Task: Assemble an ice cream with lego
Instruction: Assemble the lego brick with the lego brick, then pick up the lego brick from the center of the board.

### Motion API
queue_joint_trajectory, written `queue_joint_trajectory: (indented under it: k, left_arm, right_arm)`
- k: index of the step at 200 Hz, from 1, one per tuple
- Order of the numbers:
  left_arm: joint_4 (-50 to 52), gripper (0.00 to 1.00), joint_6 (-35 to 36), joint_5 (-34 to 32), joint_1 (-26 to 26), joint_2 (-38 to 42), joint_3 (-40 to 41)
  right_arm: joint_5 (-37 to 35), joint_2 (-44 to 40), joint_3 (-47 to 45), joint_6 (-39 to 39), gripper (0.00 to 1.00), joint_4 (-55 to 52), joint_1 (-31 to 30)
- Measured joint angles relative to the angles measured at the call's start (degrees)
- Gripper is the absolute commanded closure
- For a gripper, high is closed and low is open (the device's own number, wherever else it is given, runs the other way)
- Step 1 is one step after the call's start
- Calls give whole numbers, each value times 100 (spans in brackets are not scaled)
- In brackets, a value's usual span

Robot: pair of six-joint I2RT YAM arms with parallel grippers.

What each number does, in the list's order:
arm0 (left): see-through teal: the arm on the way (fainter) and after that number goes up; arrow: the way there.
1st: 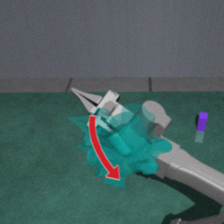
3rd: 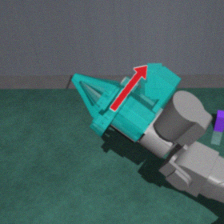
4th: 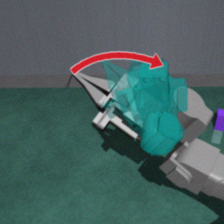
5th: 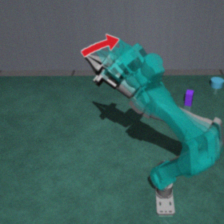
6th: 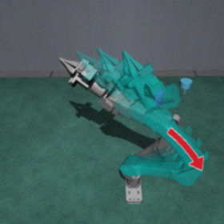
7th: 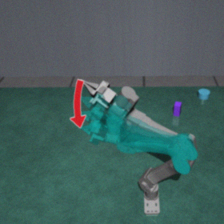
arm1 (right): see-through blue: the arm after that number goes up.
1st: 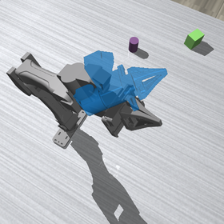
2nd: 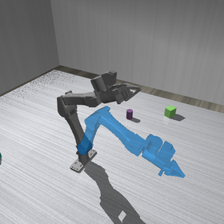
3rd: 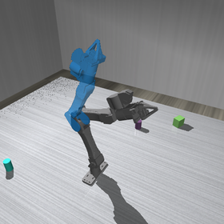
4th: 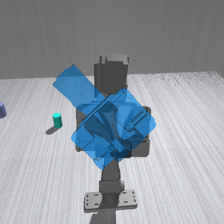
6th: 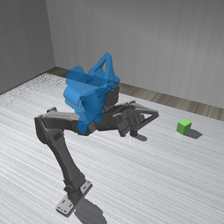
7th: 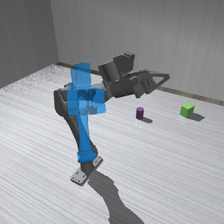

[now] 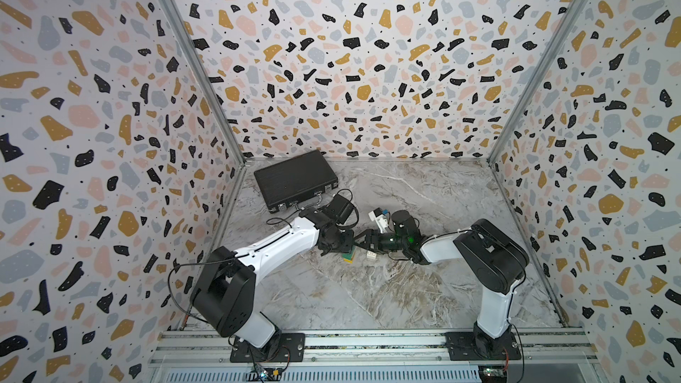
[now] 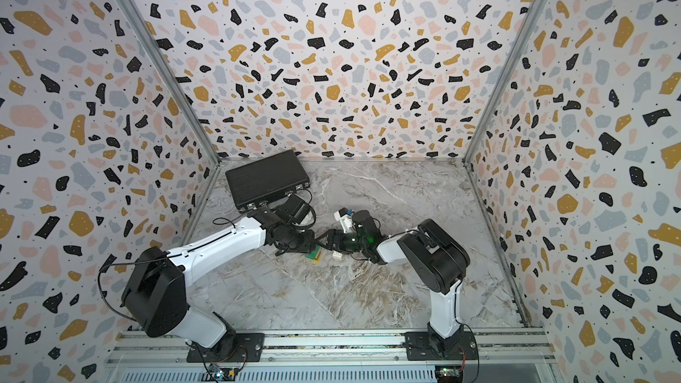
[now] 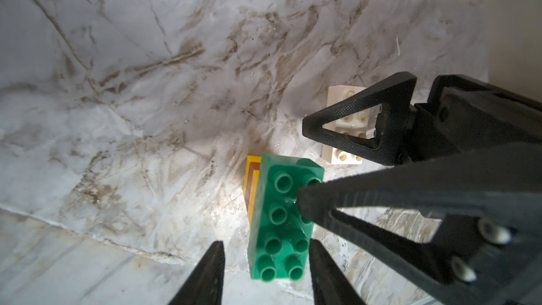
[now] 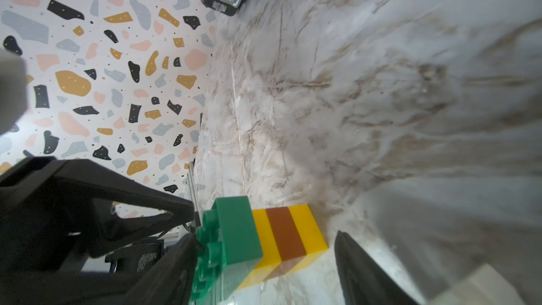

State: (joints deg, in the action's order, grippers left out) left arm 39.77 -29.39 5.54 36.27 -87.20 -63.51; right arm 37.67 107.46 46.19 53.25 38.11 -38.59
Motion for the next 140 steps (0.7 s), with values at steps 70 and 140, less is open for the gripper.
queue_joint_trajectory:
  k: [70, 140]
  left_arm:
    - [496, 18, 61, -210, 249, 376, -684]
    - [1598, 29, 216, -839, 1558, -2039, -3307]
  right_arm:
    - [-1029, -1805, -494, 350, 24, -737, 944]
    - [-3950, -3834, -1690, -708, 41, -2229, 1344]
